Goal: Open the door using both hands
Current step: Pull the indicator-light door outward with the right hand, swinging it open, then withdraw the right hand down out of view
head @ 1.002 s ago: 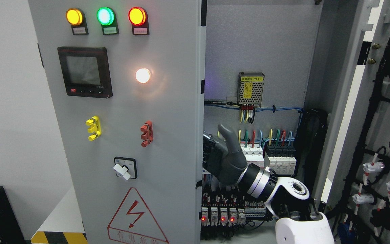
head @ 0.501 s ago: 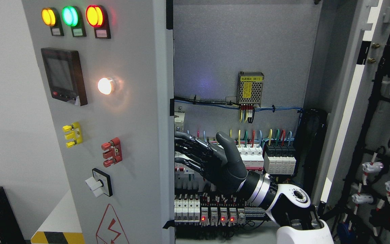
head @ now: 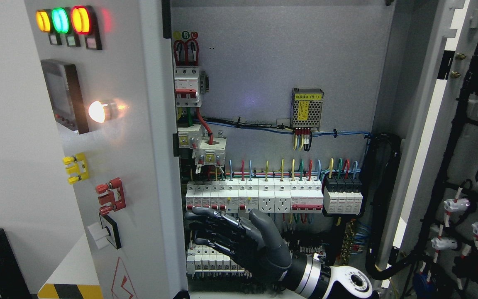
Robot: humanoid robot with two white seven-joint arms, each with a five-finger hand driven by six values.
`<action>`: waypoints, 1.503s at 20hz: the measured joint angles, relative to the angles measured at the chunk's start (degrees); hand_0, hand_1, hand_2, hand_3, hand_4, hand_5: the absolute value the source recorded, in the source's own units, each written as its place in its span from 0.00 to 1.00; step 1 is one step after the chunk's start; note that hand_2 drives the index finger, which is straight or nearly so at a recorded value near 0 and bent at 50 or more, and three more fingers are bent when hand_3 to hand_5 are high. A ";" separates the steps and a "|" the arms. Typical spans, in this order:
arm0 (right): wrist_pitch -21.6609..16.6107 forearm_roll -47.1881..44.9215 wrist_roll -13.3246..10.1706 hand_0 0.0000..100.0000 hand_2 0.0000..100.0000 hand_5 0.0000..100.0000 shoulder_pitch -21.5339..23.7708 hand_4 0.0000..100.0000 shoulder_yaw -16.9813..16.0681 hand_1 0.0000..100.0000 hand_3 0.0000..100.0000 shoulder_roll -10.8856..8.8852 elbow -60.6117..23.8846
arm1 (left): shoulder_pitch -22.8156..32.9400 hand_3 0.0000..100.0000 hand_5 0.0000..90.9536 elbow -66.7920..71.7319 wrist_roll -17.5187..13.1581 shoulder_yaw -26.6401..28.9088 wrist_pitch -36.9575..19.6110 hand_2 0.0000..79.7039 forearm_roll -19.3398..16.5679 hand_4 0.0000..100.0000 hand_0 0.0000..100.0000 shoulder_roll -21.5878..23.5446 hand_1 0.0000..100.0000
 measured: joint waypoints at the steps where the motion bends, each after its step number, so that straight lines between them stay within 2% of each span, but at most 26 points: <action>1: 0.00 -0.32 -0.08 0.00 0.00 0.00 0.66 0.00 0.82 0.00 0.00 -0.05 -0.61 | 0.00 0.00 0.00 0.00 0.00 0.00 0.00 0.00 0.00 0.00 0.00 0.00 0.00; 9: 0.18 -1.78 -0.31 0.00 0.00 0.00 3.74 0.00 7.64 0.00 0.00 -0.08 -4.08 | 0.00 0.00 0.00 0.00 0.00 0.00 0.00 0.00 0.00 0.00 0.00 0.00 0.00; 18: 0.35 -2.14 -0.53 0.00 0.00 0.00 4.62 0.00 13.20 0.00 0.00 0.60 -5.23 | 0.00 0.00 0.00 0.00 -0.01 0.00 0.00 0.00 0.00 0.00 0.00 0.00 0.00; 25: 0.41 -2.16 -0.21 0.00 0.00 0.00 4.61 0.00 17.06 0.00 0.00 1.71 -4.47 | -0.16 0.00 0.00 -0.01 -2.01 0.00 0.00 0.00 0.00 0.00 0.00 -0.01 0.00; 30: 0.41 -2.17 -3.13 0.00 0.00 0.00 4.03 0.00 19.02 0.00 0.00 2.28 -3.11 | -0.33 0.00 0.00 0.01 -2.22 0.00 0.00 0.00 -0.01 0.00 0.00 -0.07 0.00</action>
